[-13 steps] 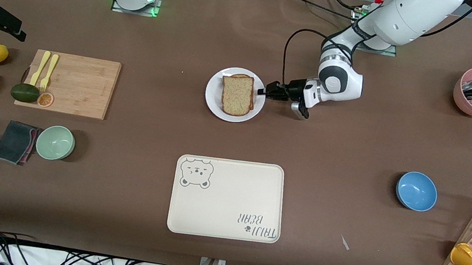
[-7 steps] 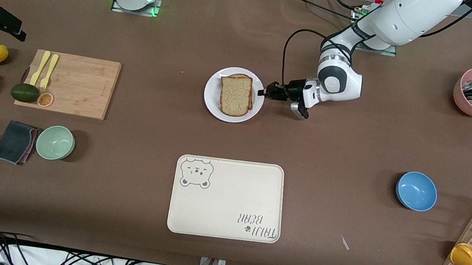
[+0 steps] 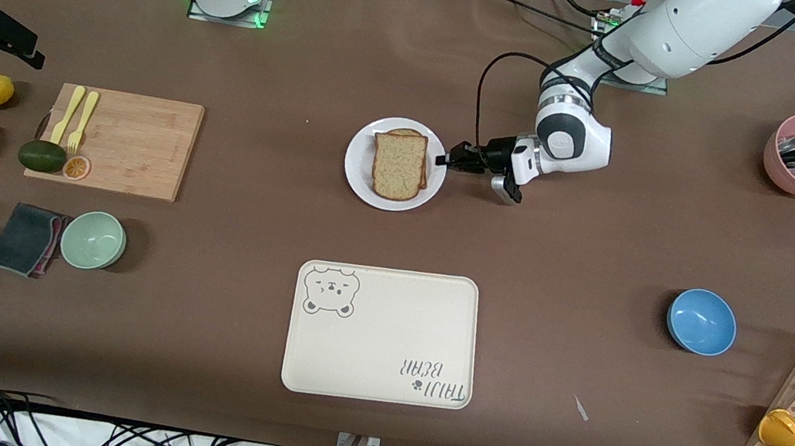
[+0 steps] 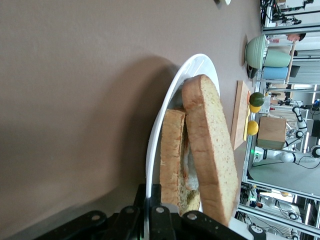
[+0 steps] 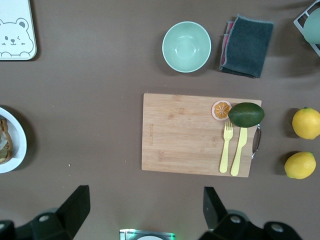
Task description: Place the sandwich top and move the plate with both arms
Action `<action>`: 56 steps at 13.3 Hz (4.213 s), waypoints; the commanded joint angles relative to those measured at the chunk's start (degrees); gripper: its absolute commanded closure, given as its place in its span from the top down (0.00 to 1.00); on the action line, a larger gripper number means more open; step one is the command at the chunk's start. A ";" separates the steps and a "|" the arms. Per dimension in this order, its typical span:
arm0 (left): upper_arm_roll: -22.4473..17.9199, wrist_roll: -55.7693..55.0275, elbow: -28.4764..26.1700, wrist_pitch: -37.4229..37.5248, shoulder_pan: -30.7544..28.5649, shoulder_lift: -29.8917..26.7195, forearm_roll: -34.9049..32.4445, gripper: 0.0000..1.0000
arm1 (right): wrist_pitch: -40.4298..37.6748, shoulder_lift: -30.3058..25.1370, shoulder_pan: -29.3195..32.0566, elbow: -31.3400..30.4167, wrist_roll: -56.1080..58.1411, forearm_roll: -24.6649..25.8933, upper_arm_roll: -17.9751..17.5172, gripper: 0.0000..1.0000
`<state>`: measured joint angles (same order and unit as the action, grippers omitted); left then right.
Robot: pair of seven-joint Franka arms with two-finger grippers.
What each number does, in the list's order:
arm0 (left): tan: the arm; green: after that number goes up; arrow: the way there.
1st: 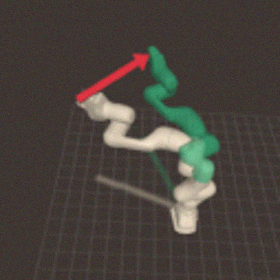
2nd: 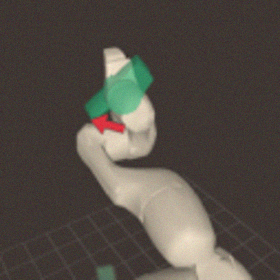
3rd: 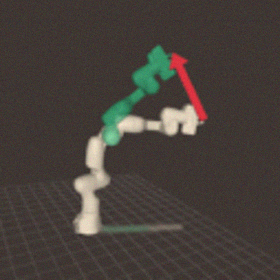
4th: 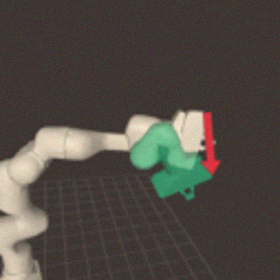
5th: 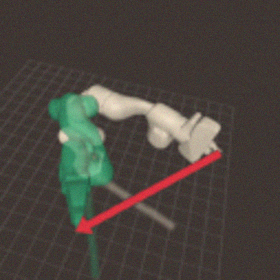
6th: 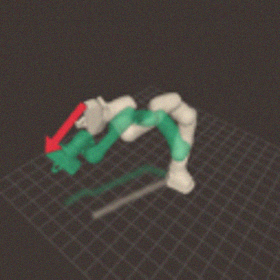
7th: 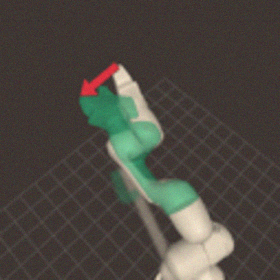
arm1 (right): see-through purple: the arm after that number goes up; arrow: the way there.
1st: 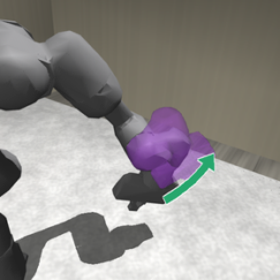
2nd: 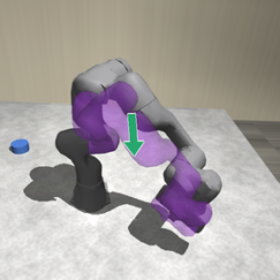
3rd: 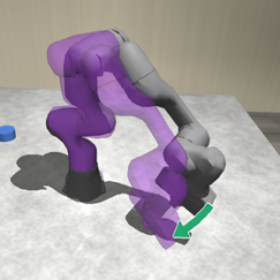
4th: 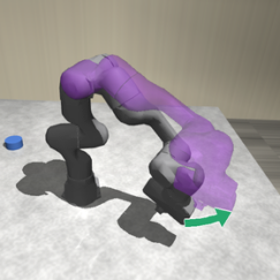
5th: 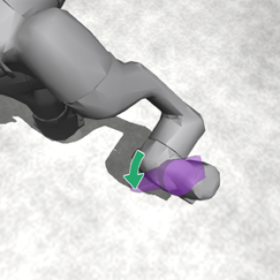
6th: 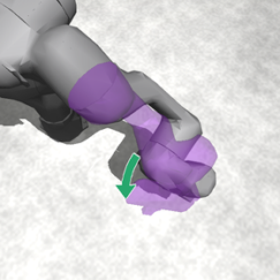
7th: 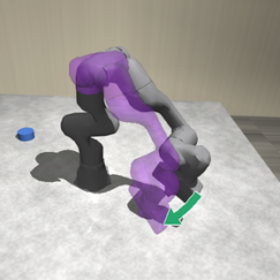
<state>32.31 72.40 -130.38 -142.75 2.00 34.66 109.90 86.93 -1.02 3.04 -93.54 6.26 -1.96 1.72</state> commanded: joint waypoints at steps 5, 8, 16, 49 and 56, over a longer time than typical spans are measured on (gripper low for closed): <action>0.57 1.52 2.23 -0.25 -3.23 -1.17 2.51 0.00 | -0.80 -0.47 0.21 0.20 -0.10 0.03 -0.22 1.00; 0.39 0.64 4.60 -0.34 -3.58 -0.82 2.60 0.00 | -0.80 -0.47 0.21 0.20 -0.10 0.03 -0.31 1.00; -0.93 -2.96 13.20 -5.42 -4.64 1.54 1.55 0.00 | -0.88 -0.47 0.21 0.11 -0.10 0.03 -0.31 1.00; -14.64 -38.83 42.22 -10.01 6.35 16.40 -19.46 0.37 | -0.88 -0.39 0.21 0.11 -0.10 -0.06 -0.40 1.00; -15.08 -39.00 39.24 -10.01 6.00 13.86 -20.96 0.74 | -0.97 -0.39 0.21 0.11 -0.10 -0.06 -0.40 1.00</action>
<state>17.70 35.19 -88.31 -152.34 7.88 51.39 91.00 86.68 -1.01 3.02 -93.55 6.26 -1.97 1.62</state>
